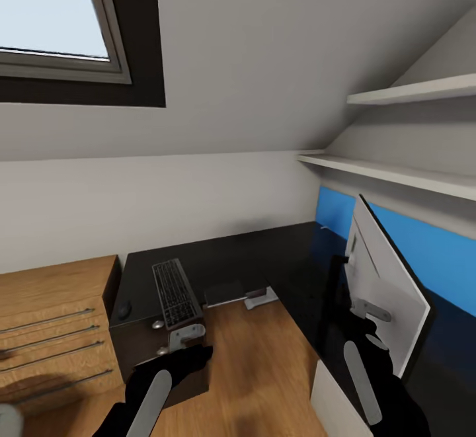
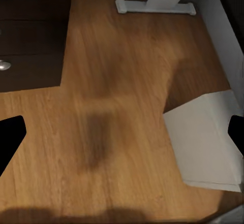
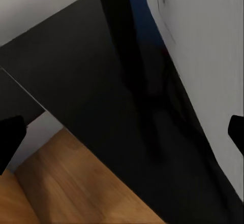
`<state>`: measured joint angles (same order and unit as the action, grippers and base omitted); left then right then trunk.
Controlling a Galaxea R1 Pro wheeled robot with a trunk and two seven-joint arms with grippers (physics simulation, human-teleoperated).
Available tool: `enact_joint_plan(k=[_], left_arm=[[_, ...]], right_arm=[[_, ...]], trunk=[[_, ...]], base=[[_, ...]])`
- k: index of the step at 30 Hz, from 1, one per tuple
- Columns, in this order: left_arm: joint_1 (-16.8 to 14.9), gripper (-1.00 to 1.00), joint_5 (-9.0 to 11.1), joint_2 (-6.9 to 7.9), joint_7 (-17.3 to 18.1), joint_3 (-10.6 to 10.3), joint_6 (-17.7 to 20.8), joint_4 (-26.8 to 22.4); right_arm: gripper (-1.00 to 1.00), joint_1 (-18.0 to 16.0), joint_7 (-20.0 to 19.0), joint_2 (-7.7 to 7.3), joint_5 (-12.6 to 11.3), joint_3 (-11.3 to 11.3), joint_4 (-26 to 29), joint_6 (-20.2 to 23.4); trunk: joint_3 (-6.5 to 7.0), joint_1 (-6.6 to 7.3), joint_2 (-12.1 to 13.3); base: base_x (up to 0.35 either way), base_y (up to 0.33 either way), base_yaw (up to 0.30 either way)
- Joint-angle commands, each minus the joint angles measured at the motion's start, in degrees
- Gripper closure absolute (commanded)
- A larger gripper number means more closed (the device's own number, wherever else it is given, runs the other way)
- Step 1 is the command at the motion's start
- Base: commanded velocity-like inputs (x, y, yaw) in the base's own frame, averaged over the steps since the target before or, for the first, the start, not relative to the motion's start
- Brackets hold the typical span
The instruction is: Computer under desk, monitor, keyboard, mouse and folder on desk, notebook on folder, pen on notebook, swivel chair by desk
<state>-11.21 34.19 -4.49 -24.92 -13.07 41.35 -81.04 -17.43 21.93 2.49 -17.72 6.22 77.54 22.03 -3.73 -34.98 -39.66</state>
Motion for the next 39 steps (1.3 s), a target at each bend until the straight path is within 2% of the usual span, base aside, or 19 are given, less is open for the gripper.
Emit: enact_joint_plan(k=[1,16,39], left_arm=[[0.0,-1.0,0.6,0.01,-0.6,0.0,0.1,-0.1],[0.0,-1.0,0.6,0.22,-0.6,0.1,0.1,-0.1],[0.0,-1.0,0.2,0.64,-0.9,0.4,-0.1,-0.1]], right_arm=[[-1.0,-0.1,0.3,0.04,-0.4,0.0,0.0,0.2],[-1.0,-0.1,0.3,-0.11,-0.4,0.2,0.1,-0.7],[-1.0,-0.1,0.1,0.02,-0.2,0.0,-0.7,-1.2]], trunk=[[-0.11,-0.02,-0.1],[-0.45,-0.02,-0.1],[-0.62,-0.02,-0.1]], base=[[0.0,0.0,-0.263],[0.0,0.0,-0.25],[0.0,0.0,-0.015]])
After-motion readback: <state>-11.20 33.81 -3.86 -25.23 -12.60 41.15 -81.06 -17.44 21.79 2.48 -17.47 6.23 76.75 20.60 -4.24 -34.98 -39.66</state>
